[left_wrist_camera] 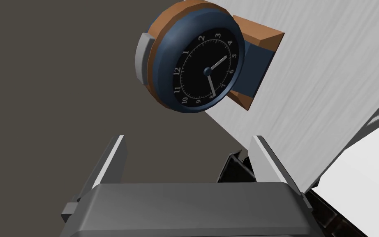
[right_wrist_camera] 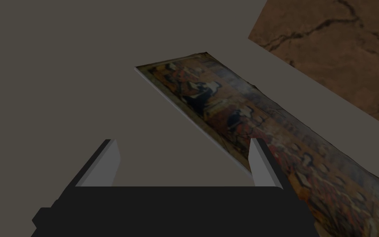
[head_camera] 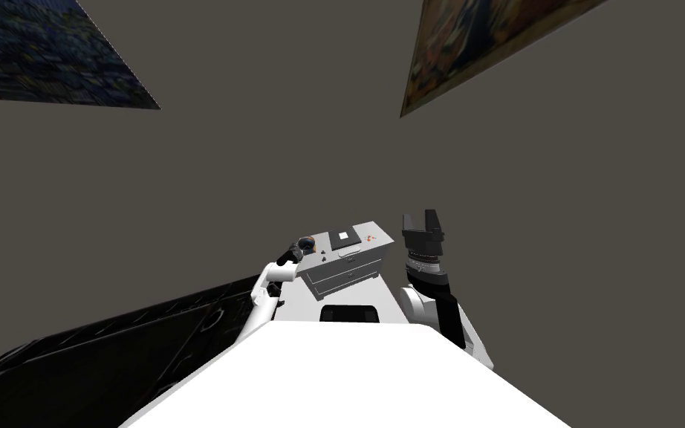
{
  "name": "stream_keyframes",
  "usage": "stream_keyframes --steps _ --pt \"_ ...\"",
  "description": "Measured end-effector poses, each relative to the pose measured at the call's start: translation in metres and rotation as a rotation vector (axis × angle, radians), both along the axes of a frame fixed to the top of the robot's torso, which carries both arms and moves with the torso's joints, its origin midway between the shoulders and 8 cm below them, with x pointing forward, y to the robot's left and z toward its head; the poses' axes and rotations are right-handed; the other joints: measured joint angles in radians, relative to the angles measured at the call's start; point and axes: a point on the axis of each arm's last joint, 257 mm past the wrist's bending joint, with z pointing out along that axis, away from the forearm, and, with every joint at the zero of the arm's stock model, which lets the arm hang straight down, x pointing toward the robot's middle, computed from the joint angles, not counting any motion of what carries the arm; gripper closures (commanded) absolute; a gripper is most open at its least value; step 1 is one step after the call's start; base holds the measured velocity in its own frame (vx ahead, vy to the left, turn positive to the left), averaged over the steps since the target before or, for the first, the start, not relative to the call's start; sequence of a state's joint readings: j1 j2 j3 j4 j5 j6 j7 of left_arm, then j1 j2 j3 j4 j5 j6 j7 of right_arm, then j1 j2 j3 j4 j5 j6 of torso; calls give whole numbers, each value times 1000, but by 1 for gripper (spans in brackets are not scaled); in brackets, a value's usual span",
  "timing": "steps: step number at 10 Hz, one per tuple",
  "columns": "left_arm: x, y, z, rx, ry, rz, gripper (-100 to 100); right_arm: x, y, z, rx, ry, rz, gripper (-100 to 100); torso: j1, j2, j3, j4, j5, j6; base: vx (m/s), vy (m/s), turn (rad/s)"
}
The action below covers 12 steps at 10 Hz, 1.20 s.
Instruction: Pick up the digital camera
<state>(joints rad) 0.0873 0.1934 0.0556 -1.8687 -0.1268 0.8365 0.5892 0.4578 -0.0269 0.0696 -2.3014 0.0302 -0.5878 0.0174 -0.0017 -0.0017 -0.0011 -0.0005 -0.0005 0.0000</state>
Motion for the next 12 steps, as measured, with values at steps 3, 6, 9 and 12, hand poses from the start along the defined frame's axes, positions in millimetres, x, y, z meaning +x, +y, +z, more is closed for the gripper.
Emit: stream_keyframes --steps 3,6,9,12 --pt "-8 12 -20 -20 81 56 -100 0 0 0 0 0 0 0 -2 -1 0 0 0 0 33 -53 -6" --pt "-20 19 -40 -41 163 111 -100 0 0 0 0 0 0 0 -1 -1 -1 0 0 0 48 -53 -10" --pt "-35 24 -59 -67 248 170 -100 0 0 0 0 0 0 0 -2 -1 -1 0 0 0 38 -56 -8" --pt "-49 26 -77 -93 325 220 -100 0 0 0 0 0 0 0 -1 -1 0 0 0 0 43 -46 -12"
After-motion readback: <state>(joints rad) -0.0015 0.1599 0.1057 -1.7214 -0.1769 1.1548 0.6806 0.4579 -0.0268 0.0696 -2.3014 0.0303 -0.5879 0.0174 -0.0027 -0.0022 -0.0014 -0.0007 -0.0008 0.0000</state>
